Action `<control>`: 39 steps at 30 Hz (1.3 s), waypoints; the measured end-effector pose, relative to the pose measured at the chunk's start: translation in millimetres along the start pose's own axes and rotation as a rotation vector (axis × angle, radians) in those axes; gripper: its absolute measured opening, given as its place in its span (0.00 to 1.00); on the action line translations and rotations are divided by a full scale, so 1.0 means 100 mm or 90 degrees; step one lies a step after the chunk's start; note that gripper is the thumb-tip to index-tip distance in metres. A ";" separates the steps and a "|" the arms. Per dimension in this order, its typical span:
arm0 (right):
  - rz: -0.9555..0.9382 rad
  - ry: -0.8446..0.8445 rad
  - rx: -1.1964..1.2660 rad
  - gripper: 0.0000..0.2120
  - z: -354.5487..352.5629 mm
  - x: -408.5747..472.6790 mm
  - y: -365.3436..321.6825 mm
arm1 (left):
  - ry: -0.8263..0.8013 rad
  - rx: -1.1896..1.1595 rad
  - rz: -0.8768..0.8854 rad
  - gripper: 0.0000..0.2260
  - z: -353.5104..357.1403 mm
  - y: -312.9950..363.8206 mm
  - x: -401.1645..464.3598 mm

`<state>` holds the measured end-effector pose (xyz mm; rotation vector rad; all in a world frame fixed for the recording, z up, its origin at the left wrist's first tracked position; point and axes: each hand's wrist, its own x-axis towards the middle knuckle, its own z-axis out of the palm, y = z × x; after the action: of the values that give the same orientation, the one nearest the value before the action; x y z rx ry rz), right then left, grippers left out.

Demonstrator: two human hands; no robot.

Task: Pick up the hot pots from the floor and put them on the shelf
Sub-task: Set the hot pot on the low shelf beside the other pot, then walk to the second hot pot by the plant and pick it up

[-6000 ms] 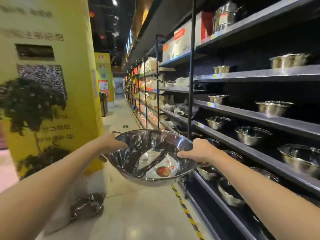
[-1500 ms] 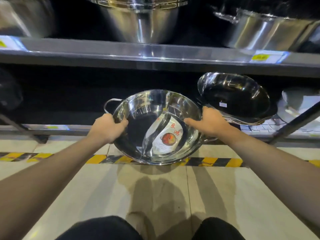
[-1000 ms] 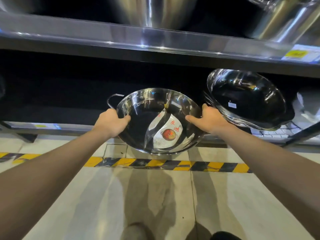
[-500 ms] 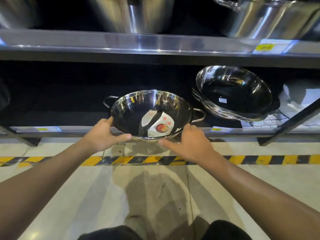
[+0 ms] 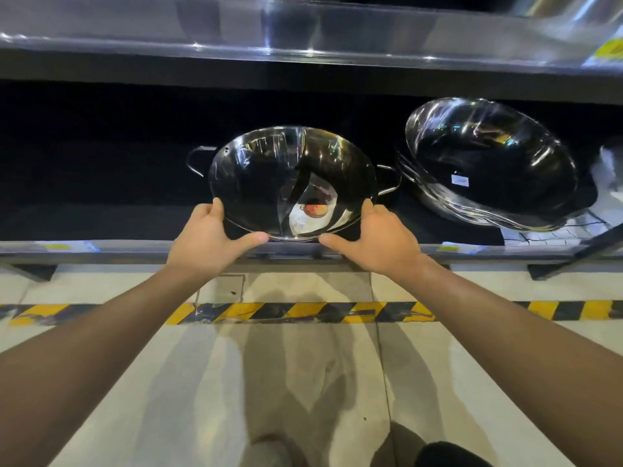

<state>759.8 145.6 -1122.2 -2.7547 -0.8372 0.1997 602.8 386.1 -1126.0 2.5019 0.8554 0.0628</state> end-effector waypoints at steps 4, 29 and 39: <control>0.023 -0.044 0.003 0.58 0.06 0.28 0.03 | -0.005 -0.002 -0.008 0.44 0.15 0.04 0.19; -0.009 -0.223 -0.111 0.34 -1.30 0.15 0.05 | -0.235 0.107 0.008 0.25 -1.06 0.98 0.09; -0.036 -0.285 -0.111 0.31 -4.22 -0.90 -0.43 | -0.300 0.226 0.069 0.20 -3.43 2.86 -0.93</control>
<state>748.7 44.6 -700.4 -2.8848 -1.0829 0.7904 622.2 286.7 -681.4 2.7098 0.5694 -0.6705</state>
